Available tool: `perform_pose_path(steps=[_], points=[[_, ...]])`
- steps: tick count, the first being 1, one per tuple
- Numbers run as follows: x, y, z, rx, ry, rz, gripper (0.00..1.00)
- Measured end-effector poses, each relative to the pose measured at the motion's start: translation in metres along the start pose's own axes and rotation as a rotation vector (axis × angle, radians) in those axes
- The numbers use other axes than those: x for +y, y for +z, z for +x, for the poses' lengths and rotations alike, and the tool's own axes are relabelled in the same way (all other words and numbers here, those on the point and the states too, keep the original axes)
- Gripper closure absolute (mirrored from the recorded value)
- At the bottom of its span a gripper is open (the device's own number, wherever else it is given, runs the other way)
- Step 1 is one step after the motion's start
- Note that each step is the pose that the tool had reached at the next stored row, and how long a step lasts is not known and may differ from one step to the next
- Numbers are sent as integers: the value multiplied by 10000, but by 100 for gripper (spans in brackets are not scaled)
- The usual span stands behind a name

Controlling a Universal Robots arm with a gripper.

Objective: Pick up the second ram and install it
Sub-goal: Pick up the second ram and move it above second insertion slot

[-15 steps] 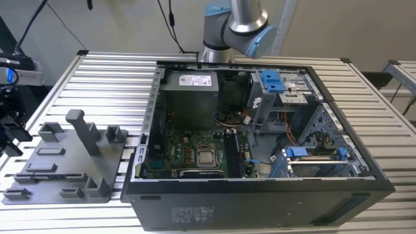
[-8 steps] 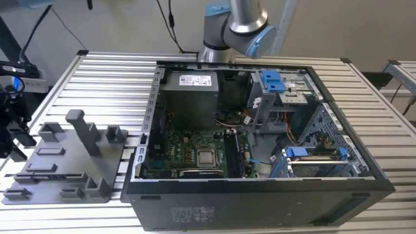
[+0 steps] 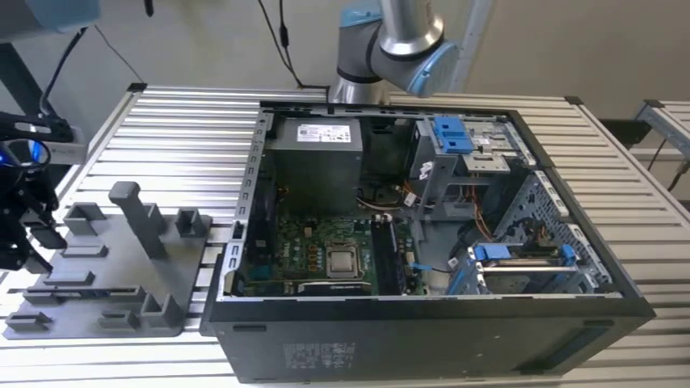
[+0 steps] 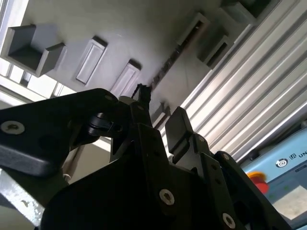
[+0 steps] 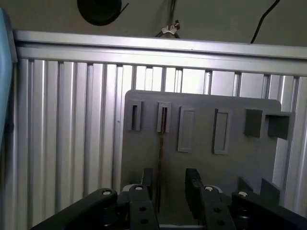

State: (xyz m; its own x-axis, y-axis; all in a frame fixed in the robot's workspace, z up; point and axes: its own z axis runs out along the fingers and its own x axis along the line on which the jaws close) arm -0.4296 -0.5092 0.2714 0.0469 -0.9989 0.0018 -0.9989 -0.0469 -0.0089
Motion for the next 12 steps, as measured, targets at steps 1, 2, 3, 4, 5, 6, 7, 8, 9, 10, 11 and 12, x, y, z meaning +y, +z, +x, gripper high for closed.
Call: perform_pose_path(steps=[1,2,3,4,5,6,7,8,9,10,11,12], points=[[0,18,0,0,0,0,58],[0,36,0,1,0,0,58],[0,54,0,0,0,0,58],[0,72,0,0,0,0,58],[0,83,0,1,0,0,58],[0,94,0,1,0,-1,58],[1,106,0,2,0,-1,58],[1,117,0,2,0,0,58],[0,127,0,2,3,-1,58],[0,136,-1,2,5,0,58],[0,144,-1,3,8,0,58],[0,159,-1,6,11,-2,58]])
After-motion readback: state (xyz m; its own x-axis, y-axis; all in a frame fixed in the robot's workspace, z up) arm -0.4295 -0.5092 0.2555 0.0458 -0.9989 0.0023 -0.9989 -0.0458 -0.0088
